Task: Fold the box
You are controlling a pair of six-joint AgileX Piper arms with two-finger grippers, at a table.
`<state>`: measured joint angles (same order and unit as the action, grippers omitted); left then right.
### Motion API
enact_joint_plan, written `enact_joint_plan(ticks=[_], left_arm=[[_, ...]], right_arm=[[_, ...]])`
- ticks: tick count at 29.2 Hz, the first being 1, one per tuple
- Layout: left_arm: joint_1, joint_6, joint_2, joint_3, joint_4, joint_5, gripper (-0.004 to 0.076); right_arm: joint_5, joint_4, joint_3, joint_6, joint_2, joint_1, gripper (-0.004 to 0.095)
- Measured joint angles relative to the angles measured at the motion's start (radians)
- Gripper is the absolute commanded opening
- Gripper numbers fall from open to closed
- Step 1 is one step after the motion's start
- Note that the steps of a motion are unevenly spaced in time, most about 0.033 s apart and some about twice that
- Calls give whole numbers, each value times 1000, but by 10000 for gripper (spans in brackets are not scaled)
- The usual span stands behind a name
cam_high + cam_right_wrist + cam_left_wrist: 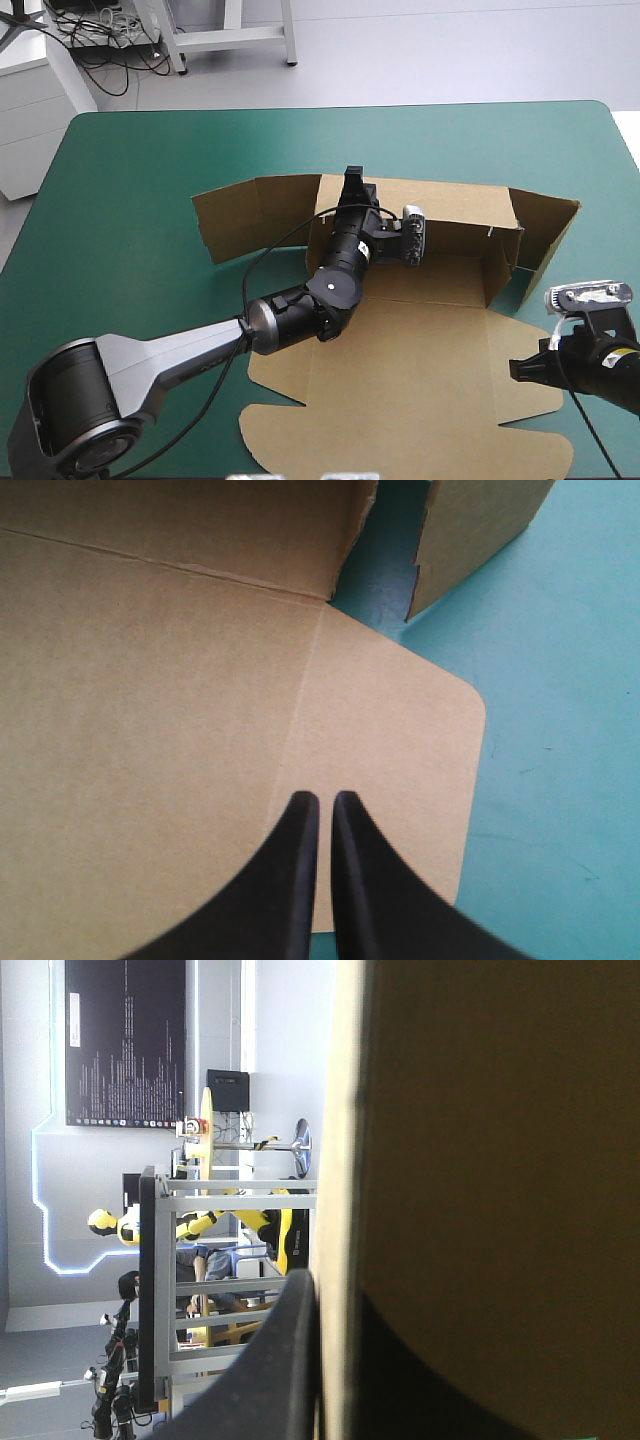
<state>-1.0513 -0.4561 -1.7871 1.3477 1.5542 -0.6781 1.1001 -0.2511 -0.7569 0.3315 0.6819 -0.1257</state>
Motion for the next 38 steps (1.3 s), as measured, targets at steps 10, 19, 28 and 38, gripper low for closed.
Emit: enact_joint_plan(ticks=[10,19,28,38], left_arm=[[0,-6,-3,0,12,10,-10],[0,-17,-35,0,60,-6,-10],[0,-112,-84,3,159,-48,-10],[-8,-144,-102,7,178,-83,-10]], right_arm=[[41,-63,3,-63,10,0,763],[15,-127,55,-64,12,0,764],[2,-138,2,-66,12,0,762],[-18,111,-344,-290,136,0,728]])
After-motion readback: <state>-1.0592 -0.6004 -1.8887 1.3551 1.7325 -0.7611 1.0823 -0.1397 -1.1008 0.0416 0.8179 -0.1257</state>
